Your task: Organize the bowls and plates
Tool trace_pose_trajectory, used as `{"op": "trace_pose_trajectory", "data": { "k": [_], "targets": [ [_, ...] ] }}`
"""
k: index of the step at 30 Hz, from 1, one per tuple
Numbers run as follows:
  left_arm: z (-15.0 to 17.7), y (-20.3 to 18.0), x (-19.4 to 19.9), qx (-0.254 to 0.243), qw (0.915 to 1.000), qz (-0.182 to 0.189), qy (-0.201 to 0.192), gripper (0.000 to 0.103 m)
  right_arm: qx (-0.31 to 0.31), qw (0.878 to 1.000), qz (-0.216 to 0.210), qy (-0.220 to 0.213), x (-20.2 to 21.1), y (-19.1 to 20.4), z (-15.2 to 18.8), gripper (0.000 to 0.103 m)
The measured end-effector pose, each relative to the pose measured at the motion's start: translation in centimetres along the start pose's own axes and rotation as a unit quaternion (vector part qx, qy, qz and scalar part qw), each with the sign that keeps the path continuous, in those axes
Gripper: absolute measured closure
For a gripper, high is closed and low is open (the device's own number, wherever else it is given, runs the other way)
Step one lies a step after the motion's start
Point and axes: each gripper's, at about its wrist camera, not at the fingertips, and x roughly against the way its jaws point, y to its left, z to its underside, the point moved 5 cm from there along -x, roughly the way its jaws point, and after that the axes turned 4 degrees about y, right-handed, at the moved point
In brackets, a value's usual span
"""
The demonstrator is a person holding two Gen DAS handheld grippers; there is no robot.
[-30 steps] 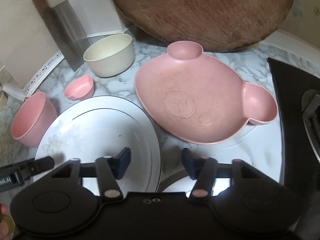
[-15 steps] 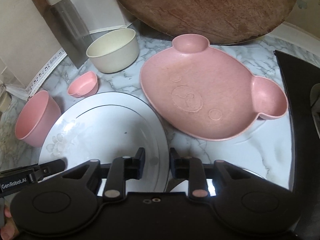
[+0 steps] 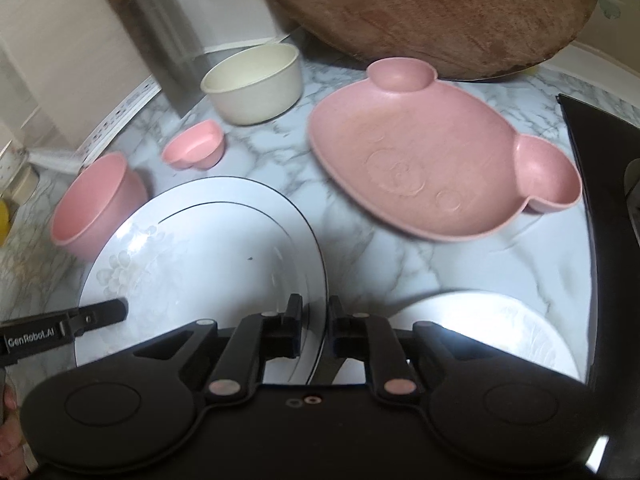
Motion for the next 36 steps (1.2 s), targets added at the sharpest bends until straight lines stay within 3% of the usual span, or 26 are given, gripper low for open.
{"op": "trace_pose_trajectory", "data": {
  "k": [18,26,32,36],
  "targets": [
    [2.1,1.9,2.0,0.022,0.9997,-0.012,-0.003,0.082,0.034,0.999,-0.017,-0.004,1.1,2.0,2.8,0.091],
    [2.0,2.3,3.4,0.013,0.9988,-0.038,-0.028,0.082,0.043,0.999,-0.005,-0.017,2.2,1.5,2.9,0.089],
    [2.5,2.3,5.3,0.014,0.9981,-0.039,-0.047,0.078,0.055,0.997,0.005,-0.051,4.3,1.0,3.1,0.078],
    [2.7,1.2,6.4,0.003,0.9978,-0.027,-0.061,0.062,0.057,0.995,0.010,-0.081,6.0,0.6,3.5,0.044]
  ]
}}
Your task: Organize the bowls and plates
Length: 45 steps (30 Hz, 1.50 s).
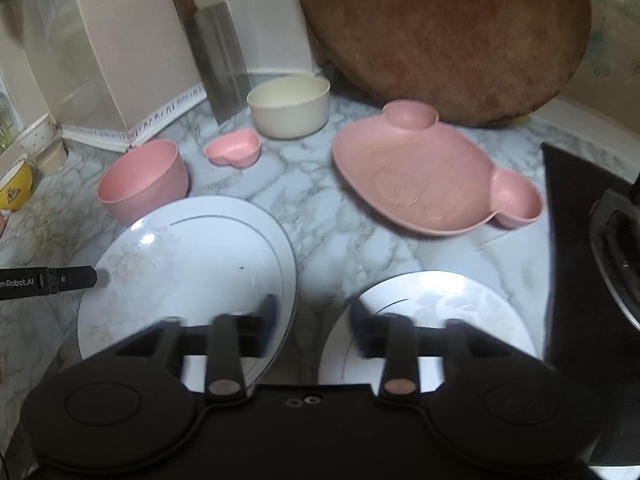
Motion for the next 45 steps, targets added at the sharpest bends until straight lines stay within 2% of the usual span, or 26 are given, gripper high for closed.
{"op": "trace_pose_trajectory", "data": {
  "k": [1,2,6,8,11,13,17,25,32,37,45],
  "targets": [
    [0.0,-0.4,0.3,-0.004,1.0000,0.001,-0.005,0.051,0.003,1.000,0.002,-0.006,0.5,-0.1,0.1,0.036],
    [0.1,-0.8,0.5,-0.007,0.9999,0.002,-0.009,0.047,0.006,1.000,0.003,-0.010,0.9,-0.2,0.2,0.033],
    [0.2,-2.8,1.2,-0.023,0.9994,0.023,-0.015,0.046,0.007,1.000,0.008,-0.019,2.4,-1.1,0.7,0.022],
    [0.4,-3.8,1.6,-0.032,0.9987,0.033,-0.022,0.035,0.005,1.000,0.010,-0.025,3.2,-1.7,1.0,0.017],
    [0.6,-5.4,2.1,-0.052,0.9971,0.041,-0.038,0.026,0.003,0.999,0.019,-0.032,4.2,-2.5,1.5,0.009],
    [0.7,-6.7,2.2,-0.067,0.9956,0.051,-0.043,0.025,0.003,0.999,0.026,-0.038,4.9,-3.0,1.8,0.004],
    [1.0,-9.3,1.9,-0.094,0.9924,0.070,-0.039,0.025,-0.006,0.998,0.047,-0.046,6.1,-4.2,2.7,0.001],
    [1.1,-14.9,0.1,-0.169,0.9787,0.116,-0.019,0.025,-0.046,0.996,0.067,-0.037,6.9,-7.0,5.0,0.001],
    [1.7,-18.4,-3.0,-0.206,0.9685,0.136,0.030,0.025,-0.059,0.995,0.080,-0.022,6.6,-8.5,6.1,0.004],
    [1.5,-20.1,-4.9,-0.220,0.9621,0.149,0.063,0.025,-0.089,0.994,0.064,0.007,5.9,-9.2,7.1,0.013],
    [0.6,-22.4,-7.7,-0.256,0.9446,0.175,0.108,0.025,-0.130,0.990,0.044,0.036,4.8,-9.3,8.2,0.024]
  ]
}}
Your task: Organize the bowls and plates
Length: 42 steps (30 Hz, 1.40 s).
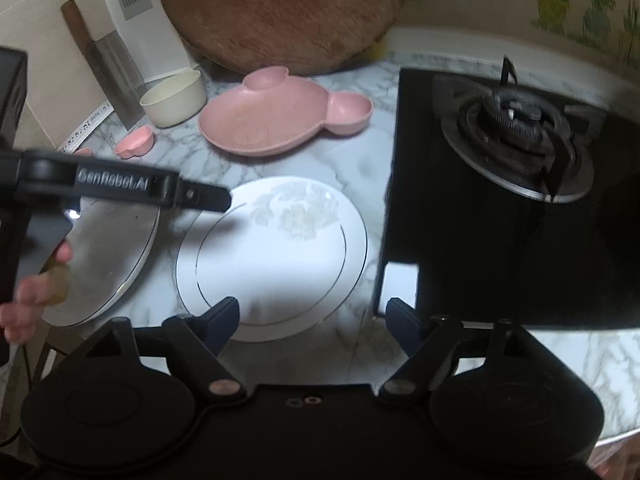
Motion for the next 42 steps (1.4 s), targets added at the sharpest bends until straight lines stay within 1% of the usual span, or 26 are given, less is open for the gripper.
{"op": "trace_pose_trajectory", "data": {
  "k": [1,3,7,8,9,10,13,14,16,17,20,22,25,31,34,42],
  "targets": [
    [-0.3,0.1,-0.3,-0.001,1.0000,0.000,0.003,0.025,-0.004,1.000,-0.002,0.004,-0.2,0.0,0.0,0.026],
    [-0.7,0.3,-0.9,-0.005,0.9999,0.000,0.013,0.026,-0.012,1.000,-0.009,0.008,-0.5,0.1,0.1,0.027],
    [-0.9,0.6,-1.8,-0.011,0.9997,0.004,0.023,0.026,-0.031,0.999,-0.010,0.015,-1.2,-0.2,0.0,0.031],
    [-0.9,0.6,-2.0,-0.010,0.9996,0.005,0.027,0.030,-0.038,0.999,-0.013,0.019,-1.4,-0.3,0.0,0.032],
    [-0.9,0.7,-2.3,-0.008,0.9994,0.009,0.032,0.034,-0.046,0.999,-0.017,0.023,-1.6,-0.5,0.0,0.036],
    [-0.9,0.8,-2.6,-0.005,0.9992,0.012,0.037,0.042,-0.055,0.998,-0.021,0.027,-1.8,-0.7,0.0,0.041],
    [-0.8,0.9,-3.1,-0.003,0.9990,0.012,0.043,0.047,-0.078,0.996,-0.028,0.035,-2.3,-1.1,0.0,0.051],
    [-0.8,0.9,-3.2,-0.007,0.9989,0.013,0.044,0.052,-0.084,0.995,-0.030,0.035,-2.3,-1.2,0.0,0.052],
    [-0.8,0.8,-3.4,-0.011,0.9988,0.011,0.047,0.059,-0.090,0.995,-0.027,0.032,-2.4,-1.4,-0.1,0.059],
    [-0.8,0.9,-3.4,-0.010,0.9988,0.009,0.047,0.063,-0.096,0.994,-0.027,0.032,-2.4,-1.5,-0.2,0.060],
    [-0.9,1.4,-3.5,-0.004,0.9988,0.009,0.049,0.070,-0.115,0.992,-0.033,0.034,-2.5,-2.0,-0.5,0.068],
    [-0.9,1.8,-3.6,0.000,0.9987,0.005,0.051,0.070,-0.122,0.991,-0.034,0.035,-2.6,-2.2,-0.7,0.071],
    [-0.9,2.1,-3.9,0.001,0.9984,0.005,0.056,0.076,-0.123,0.991,-0.032,0.034,-2.8,-2.2,-0.8,0.076],
    [-0.7,2.3,-3.8,0.004,0.9984,0.005,0.056,0.085,-0.116,0.993,-0.025,0.030,-3.0,-2.2,-1.0,0.081],
    [-0.6,2.4,-3.7,0.010,0.9986,0.004,0.052,0.086,-0.109,0.993,-0.017,0.030,-3.1,-2.2,-1.0,0.084],
    [-0.3,2.1,-3.2,0.012,0.9991,0.000,0.042,0.086,-0.108,0.994,-0.005,0.027,-2.9,-2.4,-1.2,0.087]
  ]
}}
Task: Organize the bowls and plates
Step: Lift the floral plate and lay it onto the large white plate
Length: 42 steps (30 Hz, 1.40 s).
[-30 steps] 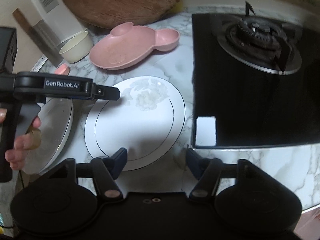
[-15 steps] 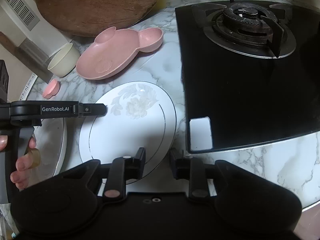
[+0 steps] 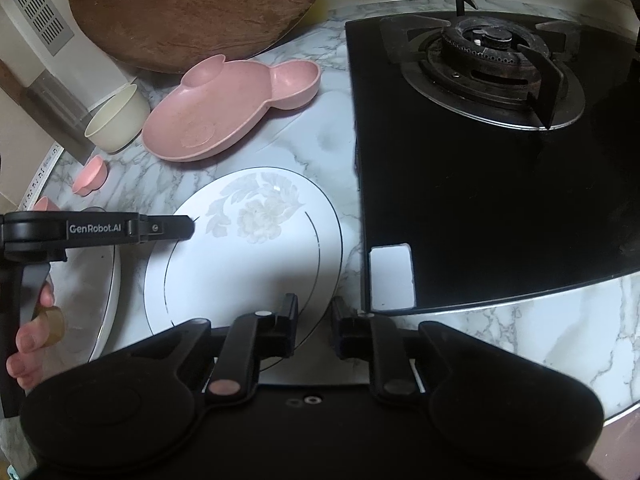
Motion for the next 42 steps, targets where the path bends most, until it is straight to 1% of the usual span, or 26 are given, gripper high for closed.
{"op": "trace_pose_trajectory", "data": {
  "k": [3,11,16,22,33,38,42],
  "targets": [
    [-0.1,-0.3,0.6,-0.004,1.0000,0.001,-0.008,0.086,0.003,1.000,0.003,-0.005,0.4,0.0,-0.3,0.087],
    [-0.3,0.0,2.9,0.018,0.9995,-0.001,-0.026,0.086,0.016,1.000,0.001,-0.018,2.0,1.1,-1.4,0.088],
    [-0.4,1.0,5.1,0.036,0.9984,-0.007,-0.042,0.086,0.034,0.999,-0.010,-0.023,2.8,2.8,-2.1,0.088],
    [0.2,3.3,7.9,0.069,0.9954,-0.015,-0.065,0.086,0.063,0.997,-0.032,-0.022,2.7,5.4,-2.8,0.088],
    [3.4,8.7,11.5,0.137,0.9855,-0.050,-0.086,0.086,0.131,0.989,-0.070,0.000,1.0,11.0,-3.1,0.088],
    [5.4,11.3,12.1,0.171,0.9797,-0.063,-0.083,0.086,0.161,0.984,-0.082,0.009,0.1,13.7,-2.8,0.088],
    [6.9,13.1,12.2,0.202,0.9742,-0.062,-0.080,0.086,0.180,0.980,-0.089,0.013,-0.3,15.3,-2.7,0.088]
  ]
}}
